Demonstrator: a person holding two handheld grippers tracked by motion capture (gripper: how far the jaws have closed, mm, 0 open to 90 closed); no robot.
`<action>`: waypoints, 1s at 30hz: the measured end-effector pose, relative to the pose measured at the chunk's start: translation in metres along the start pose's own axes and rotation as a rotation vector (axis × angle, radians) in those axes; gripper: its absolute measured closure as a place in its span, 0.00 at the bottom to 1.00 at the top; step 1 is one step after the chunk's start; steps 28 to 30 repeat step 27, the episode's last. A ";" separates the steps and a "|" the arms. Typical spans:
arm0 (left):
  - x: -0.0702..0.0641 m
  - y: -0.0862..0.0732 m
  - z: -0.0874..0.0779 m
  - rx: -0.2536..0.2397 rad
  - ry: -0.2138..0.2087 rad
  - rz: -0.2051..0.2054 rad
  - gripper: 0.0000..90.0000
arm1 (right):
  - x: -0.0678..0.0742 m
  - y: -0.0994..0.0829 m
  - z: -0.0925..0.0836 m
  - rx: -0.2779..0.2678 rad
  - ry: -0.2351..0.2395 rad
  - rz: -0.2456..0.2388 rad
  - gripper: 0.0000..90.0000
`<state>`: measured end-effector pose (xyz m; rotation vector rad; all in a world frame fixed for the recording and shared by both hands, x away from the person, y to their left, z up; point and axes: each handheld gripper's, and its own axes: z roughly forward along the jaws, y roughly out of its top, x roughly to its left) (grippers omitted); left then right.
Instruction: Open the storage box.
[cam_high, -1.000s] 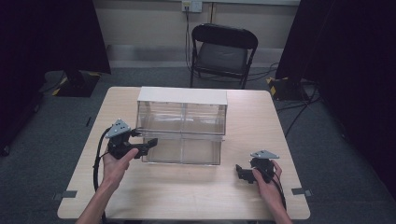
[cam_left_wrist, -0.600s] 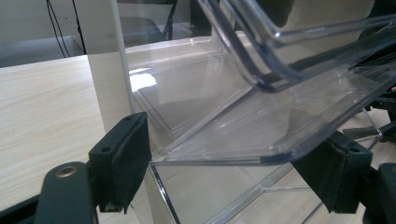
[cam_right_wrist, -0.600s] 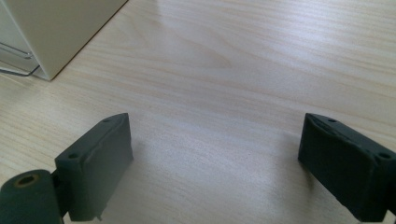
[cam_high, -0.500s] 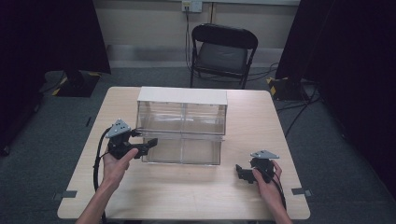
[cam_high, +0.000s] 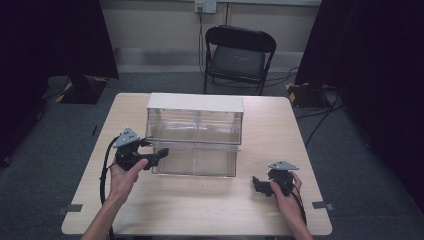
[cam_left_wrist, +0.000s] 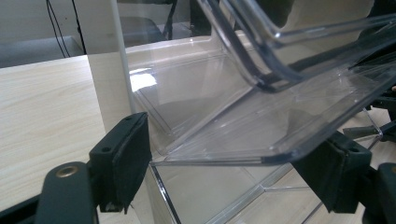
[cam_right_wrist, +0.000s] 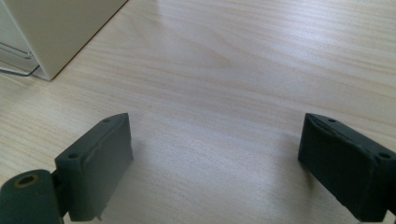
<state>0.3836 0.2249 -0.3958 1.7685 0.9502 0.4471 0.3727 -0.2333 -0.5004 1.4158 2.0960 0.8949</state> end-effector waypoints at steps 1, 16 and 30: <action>0.000 0.000 0.000 0.000 0.000 0.000 0.24 | 0.000 0.000 0.000 0.000 0.000 0.000 0.10; 0.000 0.000 0.000 0.002 -0.002 -0.003 0.25 | 0.000 0.000 0.000 0.000 0.000 -0.001 0.10; 0.001 0.000 0.000 -0.001 -0.004 0.001 0.25 | 0.000 0.000 0.000 0.000 0.000 -0.001 0.10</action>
